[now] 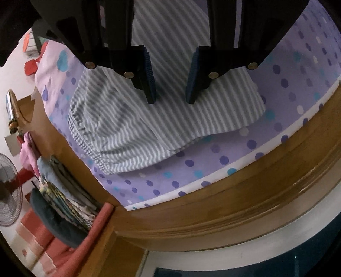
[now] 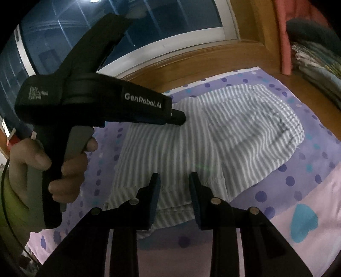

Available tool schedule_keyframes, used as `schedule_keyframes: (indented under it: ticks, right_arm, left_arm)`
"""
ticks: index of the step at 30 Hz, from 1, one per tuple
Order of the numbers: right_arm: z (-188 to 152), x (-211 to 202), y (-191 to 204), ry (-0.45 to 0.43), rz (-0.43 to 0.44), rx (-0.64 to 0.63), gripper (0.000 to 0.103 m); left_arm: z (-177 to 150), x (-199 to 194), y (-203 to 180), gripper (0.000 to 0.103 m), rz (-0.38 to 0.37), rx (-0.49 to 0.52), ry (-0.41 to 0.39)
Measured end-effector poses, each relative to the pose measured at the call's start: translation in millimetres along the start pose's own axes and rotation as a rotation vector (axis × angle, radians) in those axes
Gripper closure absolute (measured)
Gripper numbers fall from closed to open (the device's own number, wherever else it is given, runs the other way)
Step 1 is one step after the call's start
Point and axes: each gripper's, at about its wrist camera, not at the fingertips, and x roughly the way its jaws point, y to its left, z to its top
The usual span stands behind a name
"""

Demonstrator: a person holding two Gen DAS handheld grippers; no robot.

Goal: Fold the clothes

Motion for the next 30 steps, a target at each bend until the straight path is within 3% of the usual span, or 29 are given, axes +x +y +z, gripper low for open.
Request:
schedule_keyframes:
  ticks: [3, 5, 7, 8, 11, 13, 17, 20, 27, 28, 29, 30]
  right_arm:
    - [-14, -26, 16, 0.010, -0.025, -0.015, 0.074]
    - [-16, -34, 21, 0.004, -0.056, -0.021, 0.068]
    - [-22, -46, 30, -0.022, -0.101, -0.055, 0.049]
    - [-25, -52, 37, -0.038, -0.122, -0.081, 0.044]
    - [-35, -60, 65, -0.066, -0.156, -0.193, 0.043]
    - [-44, -56, 88, -0.064, -0.173, -0.291, 0.042]
    - [-62, -38, 115, -0.007, -0.201, -0.390, 0.042]
    - [-72, -22, 118, 0.056, -0.214, -0.378, 0.042]
    - [-73, -12, 115, 0.049, -0.249, -0.309, 0.043]
    - [-72, -12, 113, 0.045, -0.256, -0.307, 0.052]
    - [-71, -12, 111, 0.037, -0.273, -0.306, 0.068]
    - [-69, -13, 108, 0.031, -0.278, -0.299, 0.073]
  left_arm:
    - [-1, -7, 6, 0.073, -0.045, -0.018, -0.011]
    - [-5, -20, 17, 0.073, -0.098, -0.058, -0.030]
    - [-13, -38, 30, 0.073, -0.134, -0.094, -0.069]
    - [-18, -47, 38, 0.073, -0.132, -0.107, -0.089]
    - [-32, -59, 57, 0.064, -0.127, -0.144, -0.112]
    - [-41, -54, 71, 0.063, -0.147, -0.182, -0.096]
    - [-55, -35, 90, 0.063, -0.233, -0.273, -0.036]
    - [-59, -29, 94, 0.063, -0.298, -0.303, -0.041]
    - [-58, -12, 94, 0.055, -0.334, -0.314, -0.026]
    - [-57, -10, 94, 0.055, -0.342, -0.321, -0.023]
    - [-56, -8, 93, 0.055, -0.352, -0.324, -0.026]
    - [-55, -7, 92, 0.055, -0.355, -0.326, -0.032]
